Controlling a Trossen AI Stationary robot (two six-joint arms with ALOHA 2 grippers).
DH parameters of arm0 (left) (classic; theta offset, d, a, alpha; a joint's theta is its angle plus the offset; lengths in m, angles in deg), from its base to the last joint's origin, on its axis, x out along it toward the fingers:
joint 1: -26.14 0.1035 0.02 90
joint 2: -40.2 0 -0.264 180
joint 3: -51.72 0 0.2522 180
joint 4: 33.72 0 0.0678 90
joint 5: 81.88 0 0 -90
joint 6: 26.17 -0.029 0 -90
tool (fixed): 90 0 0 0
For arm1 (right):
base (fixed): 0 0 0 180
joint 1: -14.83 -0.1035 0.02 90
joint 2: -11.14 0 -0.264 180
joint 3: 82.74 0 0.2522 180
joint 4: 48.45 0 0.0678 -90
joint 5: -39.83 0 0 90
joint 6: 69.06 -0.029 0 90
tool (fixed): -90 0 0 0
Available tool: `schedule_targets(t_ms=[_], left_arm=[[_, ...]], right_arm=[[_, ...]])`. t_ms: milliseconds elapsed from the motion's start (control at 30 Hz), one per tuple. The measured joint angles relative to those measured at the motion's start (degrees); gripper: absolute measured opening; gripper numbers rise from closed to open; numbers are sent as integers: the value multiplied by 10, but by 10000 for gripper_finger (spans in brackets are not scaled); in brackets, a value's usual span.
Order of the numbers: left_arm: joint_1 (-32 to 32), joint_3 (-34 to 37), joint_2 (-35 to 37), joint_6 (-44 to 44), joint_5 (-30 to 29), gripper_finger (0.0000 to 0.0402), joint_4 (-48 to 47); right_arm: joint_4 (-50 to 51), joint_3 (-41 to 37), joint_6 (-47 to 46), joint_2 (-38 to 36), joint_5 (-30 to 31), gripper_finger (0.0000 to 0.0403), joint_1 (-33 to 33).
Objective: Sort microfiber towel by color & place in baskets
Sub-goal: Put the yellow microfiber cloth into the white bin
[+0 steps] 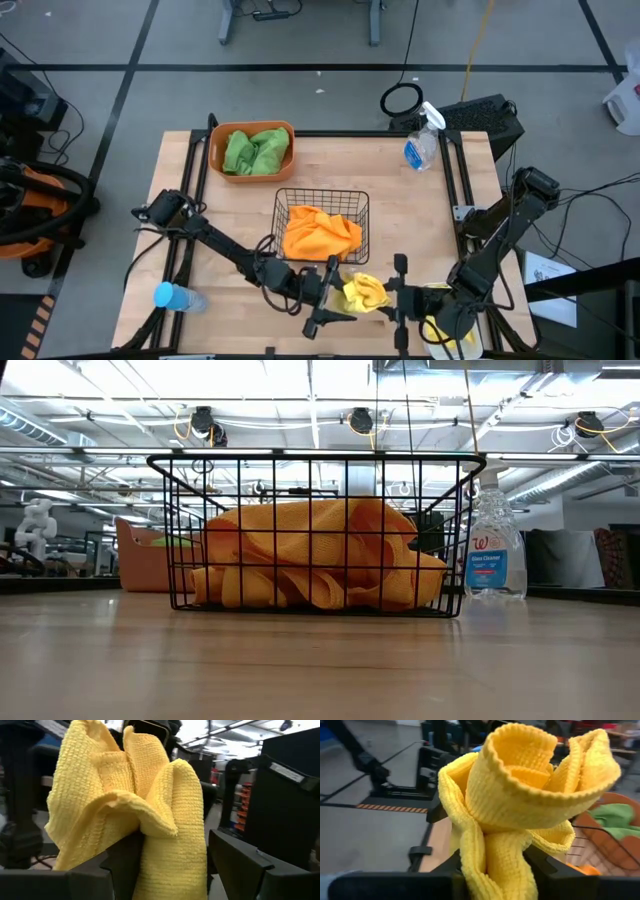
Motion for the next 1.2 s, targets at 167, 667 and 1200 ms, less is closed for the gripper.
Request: schedule_targets(t_ms=[167, 667, 1200], left_arm=[[1, 0, 0, 0, 32, 237, 1], [-9, 0, 0, -38, 35, 237, 6], [-53, -2, 47, -102, -98, 237, -120]], right_arm=[[-15, 0, 20, 1, -28, 114, 9], [-50, 0, 51, 3, -33, 19, 9], [-39, 0, 44, 2, -7, 15, -14]])
